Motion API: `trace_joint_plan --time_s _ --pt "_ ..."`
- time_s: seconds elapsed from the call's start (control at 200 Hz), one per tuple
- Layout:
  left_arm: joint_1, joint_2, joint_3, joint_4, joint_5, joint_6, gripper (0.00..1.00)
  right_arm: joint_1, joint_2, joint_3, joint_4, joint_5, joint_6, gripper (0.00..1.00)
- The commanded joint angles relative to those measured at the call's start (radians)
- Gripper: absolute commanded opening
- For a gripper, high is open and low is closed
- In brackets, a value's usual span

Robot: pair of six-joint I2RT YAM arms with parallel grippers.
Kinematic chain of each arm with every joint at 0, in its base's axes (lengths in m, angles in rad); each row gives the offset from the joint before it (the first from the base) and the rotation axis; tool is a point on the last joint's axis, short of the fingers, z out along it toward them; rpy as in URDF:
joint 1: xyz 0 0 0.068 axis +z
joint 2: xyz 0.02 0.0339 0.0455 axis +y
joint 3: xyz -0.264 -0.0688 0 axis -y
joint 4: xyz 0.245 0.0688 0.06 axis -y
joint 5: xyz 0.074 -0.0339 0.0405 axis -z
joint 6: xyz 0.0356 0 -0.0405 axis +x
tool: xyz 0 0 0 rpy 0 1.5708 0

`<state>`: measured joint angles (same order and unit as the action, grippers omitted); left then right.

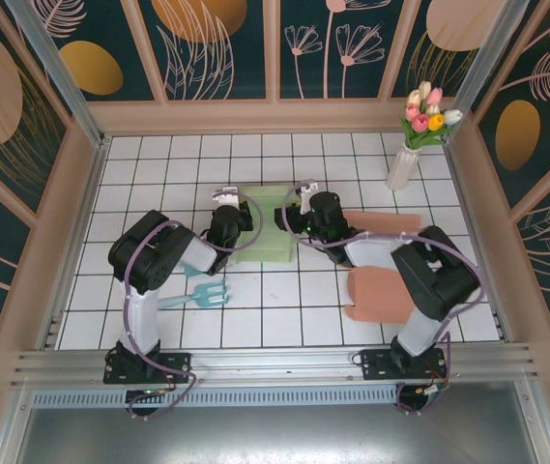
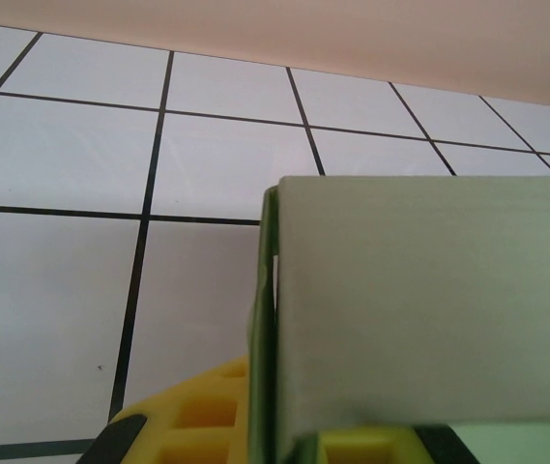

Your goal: Fold the paper box

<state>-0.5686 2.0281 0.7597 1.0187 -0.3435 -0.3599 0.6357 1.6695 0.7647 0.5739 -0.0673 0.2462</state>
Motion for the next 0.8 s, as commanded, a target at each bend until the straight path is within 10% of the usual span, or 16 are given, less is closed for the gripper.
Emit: trace_joint_plan --time_s 0.0,0.425,0.796 --pt "-0.005 -0.008 -0.02 -0.027 0.018 0.013 0.0 0.028 -0.121 -0.059 -0.098 0.078 -0.052 0.58" --pt "-0.005 -0.017 -0.071 0.063 0.06 0.05 0.0 -0.025 -0.337 0.012 -0.46 0.354 -0.355 0.61" --pt "-0.005 -0.018 -0.071 0.063 0.082 0.068 0.0 -0.212 -0.2 -0.073 -0.242 -0.001 -0.756 0.6"
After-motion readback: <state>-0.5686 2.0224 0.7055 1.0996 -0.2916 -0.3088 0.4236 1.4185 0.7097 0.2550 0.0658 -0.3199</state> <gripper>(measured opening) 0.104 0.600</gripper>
